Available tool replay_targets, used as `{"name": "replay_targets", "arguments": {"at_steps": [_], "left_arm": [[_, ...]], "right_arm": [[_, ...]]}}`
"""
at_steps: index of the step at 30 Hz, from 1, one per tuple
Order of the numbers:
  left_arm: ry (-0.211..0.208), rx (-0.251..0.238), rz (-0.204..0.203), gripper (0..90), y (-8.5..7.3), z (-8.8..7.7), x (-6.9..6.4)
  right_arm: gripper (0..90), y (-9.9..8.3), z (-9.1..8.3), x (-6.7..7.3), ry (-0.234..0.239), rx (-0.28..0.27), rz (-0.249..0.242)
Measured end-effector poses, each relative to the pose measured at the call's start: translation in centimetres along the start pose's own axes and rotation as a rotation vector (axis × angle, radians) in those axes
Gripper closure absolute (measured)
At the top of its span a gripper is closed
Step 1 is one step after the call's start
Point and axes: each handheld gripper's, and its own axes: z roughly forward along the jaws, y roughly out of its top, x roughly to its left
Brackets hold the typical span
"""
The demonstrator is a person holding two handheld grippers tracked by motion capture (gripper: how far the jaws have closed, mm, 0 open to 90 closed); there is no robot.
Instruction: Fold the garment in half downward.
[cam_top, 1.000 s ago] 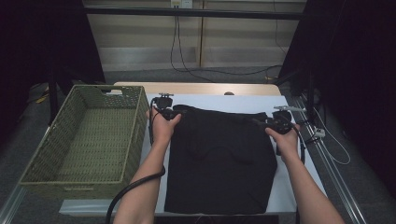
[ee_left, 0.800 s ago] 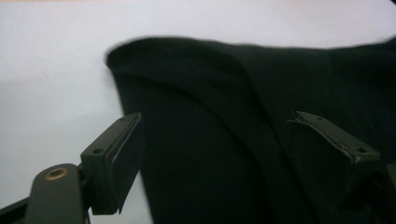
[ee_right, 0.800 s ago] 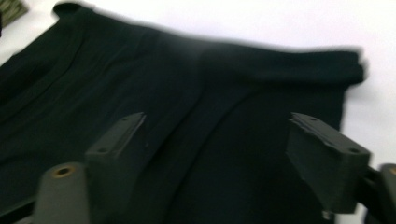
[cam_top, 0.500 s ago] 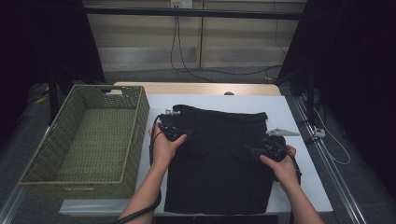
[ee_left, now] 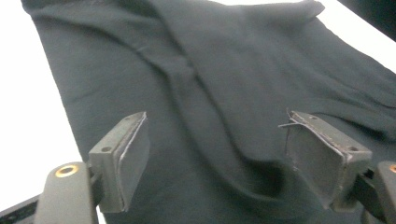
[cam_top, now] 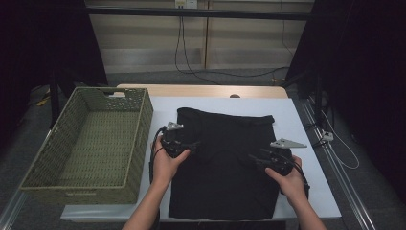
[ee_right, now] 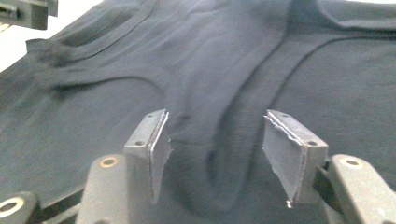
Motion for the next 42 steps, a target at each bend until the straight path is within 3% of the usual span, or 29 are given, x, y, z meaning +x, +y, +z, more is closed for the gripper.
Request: {"name": "replay_targets", "arguments": {"at_steps": [1,5,7,11,16,18,19,21,22,23,26,28,29,30,31,32,35,37,41,42], "left_arm": [[-0.034,-0.014,0.012,28.7,-0.3,-0.3,-0.7],[-0.055,0.021,0.035,29.8,-0.5,-0.1,-1.5],[-0.070,0.038,0.036,35.6,-0.9,0.4,-1.6],[-0.075,0.059,0.040,46.3,-1.2,0.8,-1.9],[-0.106,0.073,0.035,57.1,-1.0,0.5,-2.6],[-0.113,0.080,-0.001,59.0,-1.1,0.6,-2.9],[-0.119,0.084,0.026,59.5,-1.2,0.5,-2.8],[-0.124,0.110,0.033,59.7,-1.4,0.6,-2.9],[-0.124,0.110,0.033,60.0,-1.4,0.6,-2.9],[-0.117,0.105,0.001,61.4,-1.7,0.6,-3.1],[-0.111,0.121,0.010,64.8,-1.8,0.4,-3.0],[-0.112,0.133,0.002,67.0,-2.0,0.4,-2.9],[-0.111,0.137,-0.020,68.1,-2.1,0.3,-3.0],[-0.106,0.140,0.005,69.6,-2.0,0.2,-2.8],[-0.110,0.147,-0.001,71.2,-2.1,0.2,-2.8],[-0.132,0.146,-0.036,73.0,-2.2,0.3,-2.8],[-0.110,0.160,-0.009,77.2,-2.2,0.1,-2.6],[-0.109,0.159,-0.024,79.0,-2.2,0.1,-2.6],[-0.121,0.151,-0.024,81.7,-1.9,-0.2,-2.6],[-0.118,0.147,-0.047,82.0,-1.9,-0.3,-2.8]], "right_arm": [[44.5,-0.1,0.0,0.7,0.007,0.005,-0.026],[46.6,-0.6,0.3,1.0,-0.016,0.034,-0.046],[55.3,-1.1,0.5,1.0,-0.034,0.049,-0.038],[73.1,-1.4,0.3,1.0,-0.015,0.053,-0.063],[82.9,-1.6,-0.1,0.5,0.012,0.038,-0.033],[83.8,-1.6,-0.2,0.4,0.020,0.038,-0.030],[82.1,-1.6,-0.2,0.3,0.031,0.037,-0.027],[67.5,-1.6,-0.2,0.5,0.021,0.046,-0.028],[67.5,-1.6,-0.2,0.5,0.021,0.046,-0.028],[65.1,-1.4,-0.3,0.9,0.027,0.010,-0.011],[58.6,-1.0,-0.4,1.5,0.043,0.005,-0.018],[60.2,-0.9,-0.1,1.6,0.034,0.016,-0.024],[60.5,-0.9,0.0,1.7,0.026,0.021,-0.026],[62.0,-0.9,0.2,1.7,0.016,0.033,-0.038],[65.2,-1.0,0.3,1.6,0.021,0.040,-0.045],[69.8,-1.1,0.4,1.6,0.026,0.046,-0.031],[81.9,-1.1,0.3,1.4,0.026,0.043,-0.035],[86.8,-1.1,0.0,1.2,0.036,0.032,-0.024],[88.7,-1.1,-0.2,1.0,0.041,0.024,-0.027],[88.7,-1.1,-0.3,1.0,0.046,0.024,-0.027]]}}
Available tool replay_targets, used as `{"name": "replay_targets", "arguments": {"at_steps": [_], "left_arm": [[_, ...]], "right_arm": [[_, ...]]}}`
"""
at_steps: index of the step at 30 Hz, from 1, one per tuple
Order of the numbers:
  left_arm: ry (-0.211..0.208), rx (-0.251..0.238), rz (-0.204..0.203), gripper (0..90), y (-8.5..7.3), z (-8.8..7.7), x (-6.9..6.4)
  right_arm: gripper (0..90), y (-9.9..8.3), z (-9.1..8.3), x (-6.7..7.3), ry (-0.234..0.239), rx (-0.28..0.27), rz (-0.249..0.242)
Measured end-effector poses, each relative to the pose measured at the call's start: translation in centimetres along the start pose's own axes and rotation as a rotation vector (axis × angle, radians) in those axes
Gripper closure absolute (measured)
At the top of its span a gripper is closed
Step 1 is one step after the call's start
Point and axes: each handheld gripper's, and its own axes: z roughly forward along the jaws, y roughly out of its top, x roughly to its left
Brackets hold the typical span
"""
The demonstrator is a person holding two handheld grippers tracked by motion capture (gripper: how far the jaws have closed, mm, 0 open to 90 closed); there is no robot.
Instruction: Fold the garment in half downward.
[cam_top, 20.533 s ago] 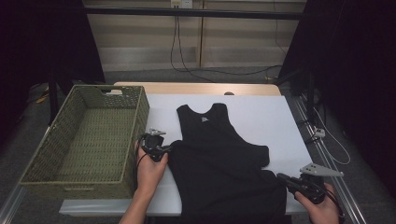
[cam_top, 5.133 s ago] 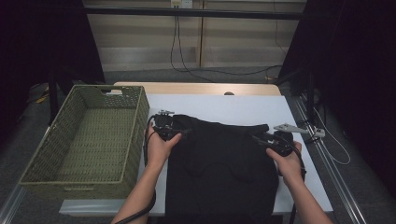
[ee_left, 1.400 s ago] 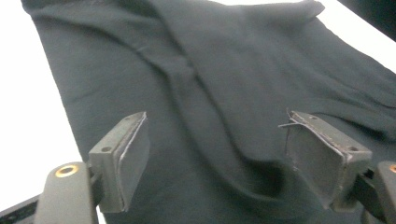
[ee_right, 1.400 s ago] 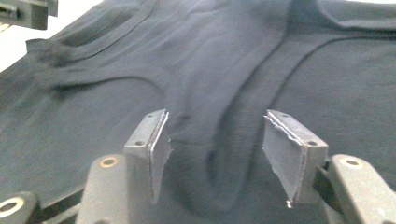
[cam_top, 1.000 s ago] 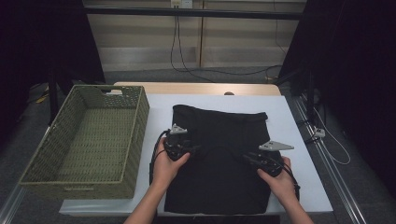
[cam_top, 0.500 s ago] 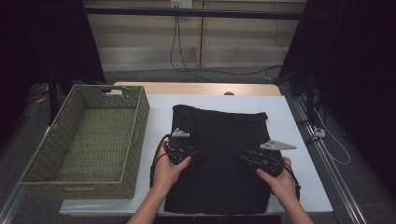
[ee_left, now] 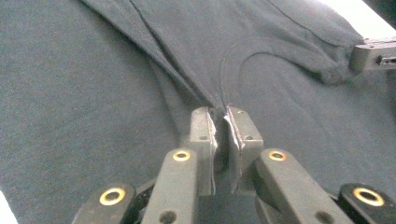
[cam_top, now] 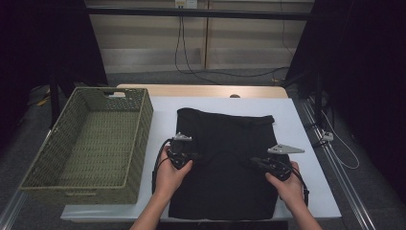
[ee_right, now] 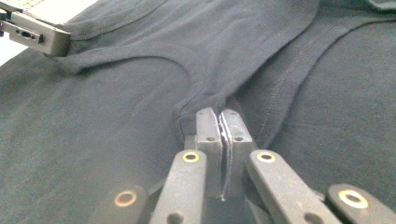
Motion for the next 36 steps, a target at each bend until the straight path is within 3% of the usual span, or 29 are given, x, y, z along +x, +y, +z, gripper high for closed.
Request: {"name": "replay_targets", "arguments": {"at_steps": [2,11,15,16,21,36], "left_arm": [[-0.024,-0.002,0.001,82.6,0.2,-0.3,0.0],[-0.006,-0.017,0.014,83.0,0.1,-1.3,-0.3],[-0.017,-0.014,-0.001,83.1,-0.3,-1.6,-0.3],[-0.019,-0.014,0.019,83.1,-0.3,-1.7,-0.2],[-0.026,-0.016,0.016,83.4,-0.5,-2.1,-0.2],[-0.035,-0.003,0.005,84.0,-1.5,-2.6,-0.3]], "right_arm": [[88.8,0.1,-0.2,0.0,-0.008,-0.012,0.004],[89.0,0.0,-1.1,0.3,0.022,-0.047,0.020],[89.0,-0.3,-1.8,0.5,0.024,-0.052,0.010],[89.0,-0.3,-1.9,0.5,0.023,-0.053,0.008],[89.0,-0.6,-2.6,0.3,0.022,-0.068,0.018],[89.0,-1.5,-3.6,0.6,0.035,-0.062,0.016]]}}
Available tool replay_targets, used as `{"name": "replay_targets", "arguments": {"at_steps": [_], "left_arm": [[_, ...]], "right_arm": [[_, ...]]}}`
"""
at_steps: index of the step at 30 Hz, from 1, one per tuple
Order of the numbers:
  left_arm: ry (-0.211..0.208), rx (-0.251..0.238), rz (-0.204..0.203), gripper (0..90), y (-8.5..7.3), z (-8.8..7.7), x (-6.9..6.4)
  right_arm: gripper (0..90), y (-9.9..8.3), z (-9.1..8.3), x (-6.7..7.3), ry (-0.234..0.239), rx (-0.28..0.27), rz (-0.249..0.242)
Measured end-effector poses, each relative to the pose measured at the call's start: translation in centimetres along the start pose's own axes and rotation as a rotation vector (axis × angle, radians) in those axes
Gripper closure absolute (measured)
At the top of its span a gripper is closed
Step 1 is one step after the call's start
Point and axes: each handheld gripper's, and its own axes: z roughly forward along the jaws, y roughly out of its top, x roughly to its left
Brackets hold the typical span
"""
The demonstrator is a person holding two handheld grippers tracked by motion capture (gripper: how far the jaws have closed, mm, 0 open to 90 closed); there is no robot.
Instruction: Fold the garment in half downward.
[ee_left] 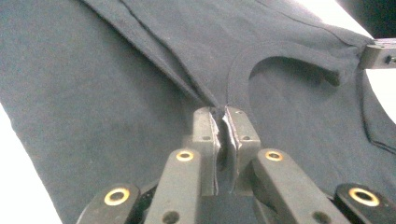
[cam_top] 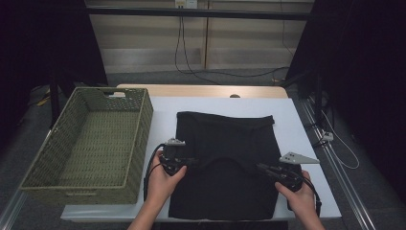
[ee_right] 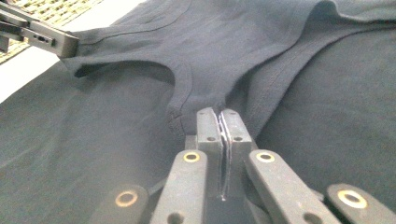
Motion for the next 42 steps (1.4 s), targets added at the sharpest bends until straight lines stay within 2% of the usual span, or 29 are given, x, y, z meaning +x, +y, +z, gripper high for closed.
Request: {"name": "replay_targets", "arguments": {"at_steps": [4,13,14,23,30,33,35,36,38,41,42], "left_arm": [[-0.003,0.007,-0.009,83.8,-0.3,-0.1,0.1],[-0.019,-0.015,-0.010,84.0,-0.5,-1.0,-0.2],[-0.011,-0.011,-0.010,84.1,-0.5,-1.0,-0.2],[-0.027,0.001,-0.020,84.1,-1.2,-1.5,-0.5],[-0.032,0.036,-0.030,84.0,-2.3,-1.6,-0.6],[-0.017,0.043,-0.025,82.7,-2.6,-1.5,-0.6],[-0.018,0.048,-0.020,77.1,-2.7,-1.4,-0.5],[-0.017,0.050,-0.027,71.9,-2.7,-1.3,-0.5],[-0.006,0.044,-0.014,60.8,-2.6,-1.2,-0.4],[0.021,0.003,-0.020,44.3,-2.0,-1.5,0.1],[0.042,-0.013,0.003,39.2,-1.7,-1.6,0.4]], "right_arm": [[89.1,-0.3,-0.4,0.1,0.003,0.009,0.008],[89.1,-0.7,-1.1,0.3,0.021,0.002,0.021],[89.2,-0.7,-1.1,0.3,0.020,-0.004,0.016],[89.2,-1.2,-2.4,1.2,0.042,-0.011,0.010],[89.1,-1.8,-2.7,1.5,0.058,0.017,0.006],[88.0,-2.1,-2.5,1.7,0.060,0.043,-0.007],[79.4,-2.3,-2.1,1.7,0.058,0.056,-0.010],[73.0,-2.3,-2.0,1.8,0.050,0.066,-0.004],[64.7,-2.2,-1.8,1.8,0.046,0.061,-0.014],[53.5,-1.8,-1.9,1.6,0.025,0.035,-0.012],[48.7,-1.6,-1.9,1.5,0.018,0.027,-0.004]]}}
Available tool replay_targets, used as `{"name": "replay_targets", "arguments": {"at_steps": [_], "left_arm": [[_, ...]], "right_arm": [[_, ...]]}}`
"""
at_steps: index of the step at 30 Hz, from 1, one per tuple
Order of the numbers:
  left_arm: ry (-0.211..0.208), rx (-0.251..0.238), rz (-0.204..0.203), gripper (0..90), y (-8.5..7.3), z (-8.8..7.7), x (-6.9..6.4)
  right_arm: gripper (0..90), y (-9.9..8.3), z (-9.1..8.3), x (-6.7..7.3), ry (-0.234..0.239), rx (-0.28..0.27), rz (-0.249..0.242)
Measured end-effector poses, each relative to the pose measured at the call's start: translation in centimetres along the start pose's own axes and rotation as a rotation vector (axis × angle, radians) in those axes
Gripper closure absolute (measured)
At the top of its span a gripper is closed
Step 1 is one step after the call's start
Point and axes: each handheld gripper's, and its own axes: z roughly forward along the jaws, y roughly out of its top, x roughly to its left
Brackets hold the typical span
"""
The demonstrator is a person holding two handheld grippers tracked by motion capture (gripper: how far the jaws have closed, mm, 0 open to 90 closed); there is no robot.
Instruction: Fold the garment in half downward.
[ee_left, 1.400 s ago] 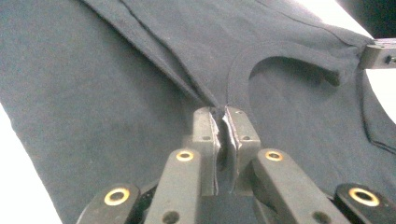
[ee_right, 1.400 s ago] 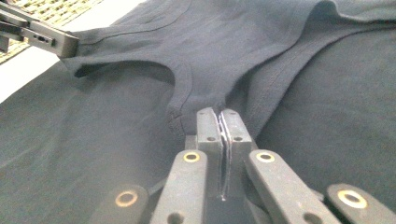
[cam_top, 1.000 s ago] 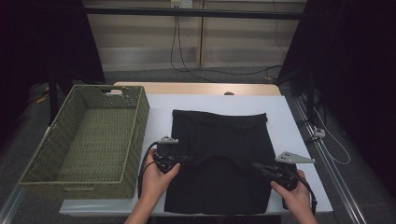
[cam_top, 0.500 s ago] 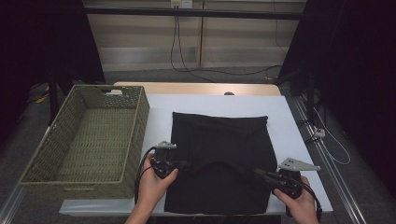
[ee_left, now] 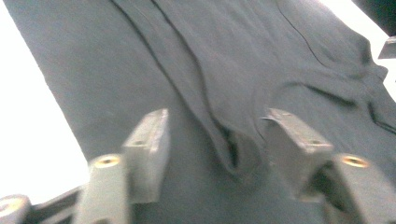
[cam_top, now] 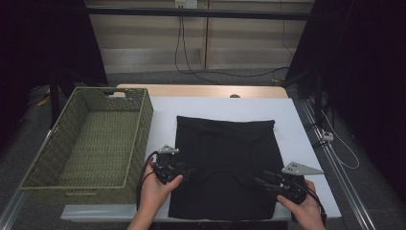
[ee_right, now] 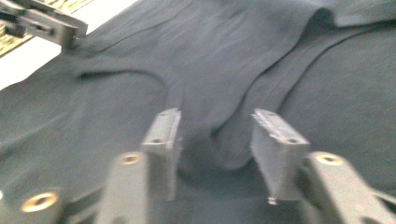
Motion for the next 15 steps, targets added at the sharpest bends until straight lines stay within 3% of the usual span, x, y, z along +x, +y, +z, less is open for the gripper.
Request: {"name": "replay_targets", "arguments": {"at_steps": [2,6,11,13,15], "left_arm": [[0.014,-0.016,0.006,31.2,0.4,-0.1,0.3],[0.053,-0.024,0.007,25.8,1.7,0.3,1.0],[0.077,-0.027,0.005,21.6,3.4,1.6,2.1],[0.085,-0.026,0.014,20.2,4.2,1.9,2.5],[0.093,-0.030,-0.007,18.2,5.0,2.3,2.8]], "right_arm": [[41.0,0.4,0.3,-0.5,-0.025,-0.009,0.006],[32.4,1.5,1.4,-1.5,-0.066,-0.024,0.019],[25.0,2.9,3.5,-2.6,-0.103,-0.033,0.013],[25.1,3.4,4.1,-3.2,-0.090,-0.038,0.033],[23.7,4.0,4.7,-3.8,-0.117,-0.049,0.035]]}}
